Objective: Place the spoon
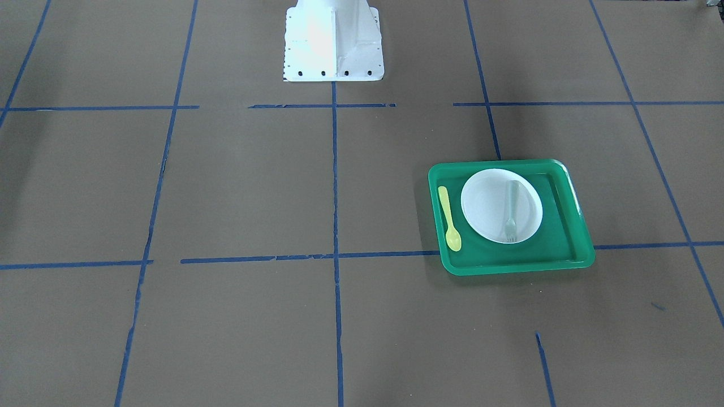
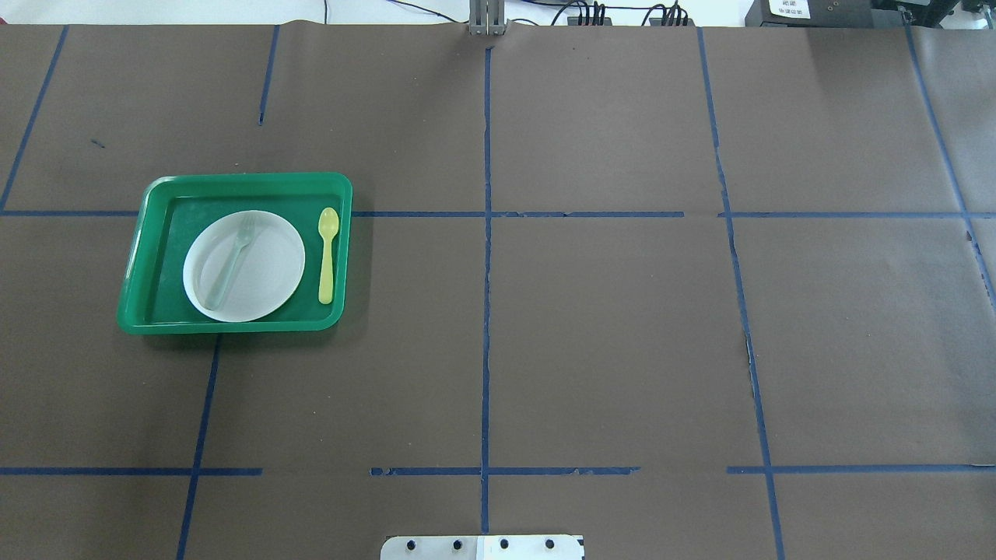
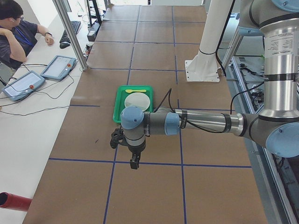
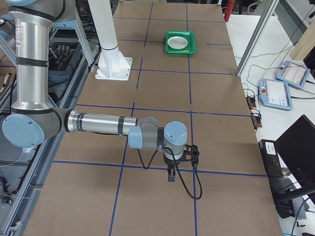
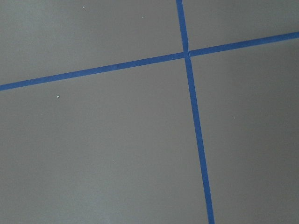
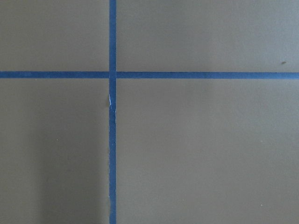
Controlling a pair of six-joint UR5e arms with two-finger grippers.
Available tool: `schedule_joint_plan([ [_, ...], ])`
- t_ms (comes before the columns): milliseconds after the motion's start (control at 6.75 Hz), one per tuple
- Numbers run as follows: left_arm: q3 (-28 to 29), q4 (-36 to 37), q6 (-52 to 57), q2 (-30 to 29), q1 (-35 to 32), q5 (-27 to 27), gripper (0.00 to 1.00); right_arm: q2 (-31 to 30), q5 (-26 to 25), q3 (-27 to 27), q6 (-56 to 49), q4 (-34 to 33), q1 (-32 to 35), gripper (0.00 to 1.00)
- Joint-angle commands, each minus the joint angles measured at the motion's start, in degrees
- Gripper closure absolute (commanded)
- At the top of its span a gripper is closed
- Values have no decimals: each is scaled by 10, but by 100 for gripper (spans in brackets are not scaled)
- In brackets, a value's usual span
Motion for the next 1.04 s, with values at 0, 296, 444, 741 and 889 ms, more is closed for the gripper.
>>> schedule_joint_plan([
  [0,-1,1,-1,2,0,-23,0,0,0,0,0,0,0,0],
  [296,-2,1,-4,-5,-2,-20,0,0,0,0,0,0,0,0],
  [444,-2,1,-4,-8,-2,-20,0,0,0,0,0,0,0,0],
  [741,-2,1,-4,-8,-2,-20,0,0,-1,0,0,1,0,0],
  [889,-2,1,-4,-8,-2,-20,0,1,0,0,0,0,0,0],
])
